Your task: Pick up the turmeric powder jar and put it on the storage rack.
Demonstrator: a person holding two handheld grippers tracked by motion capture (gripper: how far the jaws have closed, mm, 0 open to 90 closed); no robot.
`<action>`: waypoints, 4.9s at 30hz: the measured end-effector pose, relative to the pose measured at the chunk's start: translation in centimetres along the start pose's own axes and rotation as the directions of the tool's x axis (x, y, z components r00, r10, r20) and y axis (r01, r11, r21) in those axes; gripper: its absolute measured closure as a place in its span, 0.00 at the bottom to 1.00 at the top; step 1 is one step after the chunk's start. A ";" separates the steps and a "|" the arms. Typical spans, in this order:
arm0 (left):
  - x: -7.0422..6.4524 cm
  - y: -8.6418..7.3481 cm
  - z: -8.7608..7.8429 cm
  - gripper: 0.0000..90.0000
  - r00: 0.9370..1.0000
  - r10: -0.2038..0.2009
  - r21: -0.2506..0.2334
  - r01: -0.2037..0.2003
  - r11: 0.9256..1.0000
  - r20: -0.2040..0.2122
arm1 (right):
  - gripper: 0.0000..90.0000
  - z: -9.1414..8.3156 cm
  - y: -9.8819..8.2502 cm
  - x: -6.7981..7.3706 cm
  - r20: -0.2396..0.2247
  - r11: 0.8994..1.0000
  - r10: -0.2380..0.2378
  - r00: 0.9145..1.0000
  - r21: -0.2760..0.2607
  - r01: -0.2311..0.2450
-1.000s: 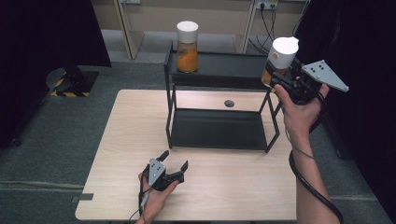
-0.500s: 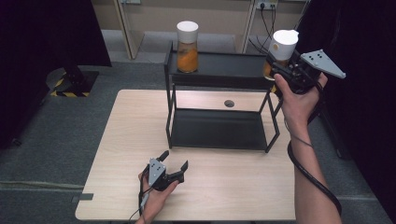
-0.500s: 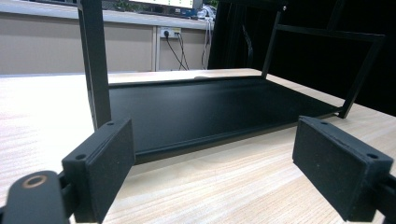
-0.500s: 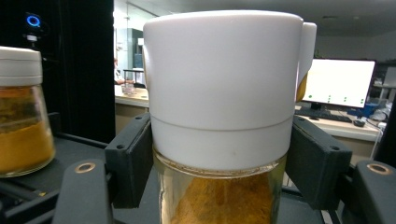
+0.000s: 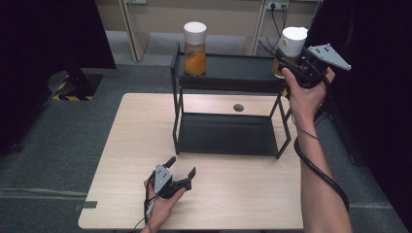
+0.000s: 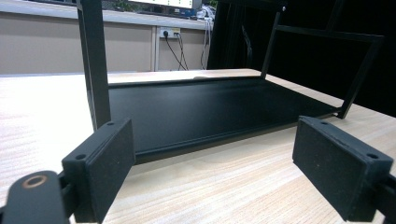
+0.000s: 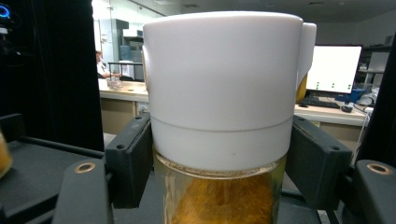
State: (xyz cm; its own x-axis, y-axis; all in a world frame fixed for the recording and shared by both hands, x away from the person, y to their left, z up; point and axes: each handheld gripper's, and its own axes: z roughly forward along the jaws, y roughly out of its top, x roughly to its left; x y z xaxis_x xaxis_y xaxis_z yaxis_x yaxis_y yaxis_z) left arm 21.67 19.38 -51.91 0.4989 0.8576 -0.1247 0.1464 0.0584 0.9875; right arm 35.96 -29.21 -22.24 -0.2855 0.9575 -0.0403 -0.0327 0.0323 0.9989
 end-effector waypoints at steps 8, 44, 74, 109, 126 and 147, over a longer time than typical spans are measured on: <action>0.1 0.0 0.0 0.14 1.000 -0.005 0.001 0.005 1.000 0.001 | 0.34 1.3 0.3 0.1 0.015 1.000 0.006 1.000 0.015 -0.006; 0.0 0.0 0.0 0.14 1.000 0.004 0.000 -0.004 1.000 0.004 | 0.33 3.0 -1.0 0.4 0.013 0.999 0.053 0.998 0.008 -0.053; -0.1 0.0 0.0 0.14 1.000 0.010 0.003 -0.010 1.000 0.002 | 0.04 -1.7 -1.8 -0.1 -0.094 0.999 0.033 0.995 0.032 -0.030; -0.1 0.1 0.0 0.14 1.000 0.013 0.003 -0.013 1.000 0.000 | 0.02 -5.7 -7.1 0.7 -0.187 0.995 0.048 0.981 0.097 -0.031; -0.2 0.0 0.1 0.14 1.000 0.016 0.002 -0.016 1.000 0.000 | 0.02 -7.0 -10.0 0.7 -0.210 0.990 0.044 0.977 0.137 -0.015; -0.2 0.0 0.0 0.14 1.000 0.016 0.002 -0.016 1.000 0.000 | 0.02 -8.9 -12.9 0.8 -0.234 0.986 0.064 0.970 0.164 -0.025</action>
State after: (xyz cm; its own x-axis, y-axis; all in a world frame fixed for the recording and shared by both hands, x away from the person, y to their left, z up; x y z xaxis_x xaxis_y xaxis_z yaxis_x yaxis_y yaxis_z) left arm 21.62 19.21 -51.87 0.5013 0.8585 -0.1085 0.1397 0.0434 0.9892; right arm 27.62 -31.45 -35.38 -0.5036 0.8637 0.0195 0.1322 0.0547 0.9897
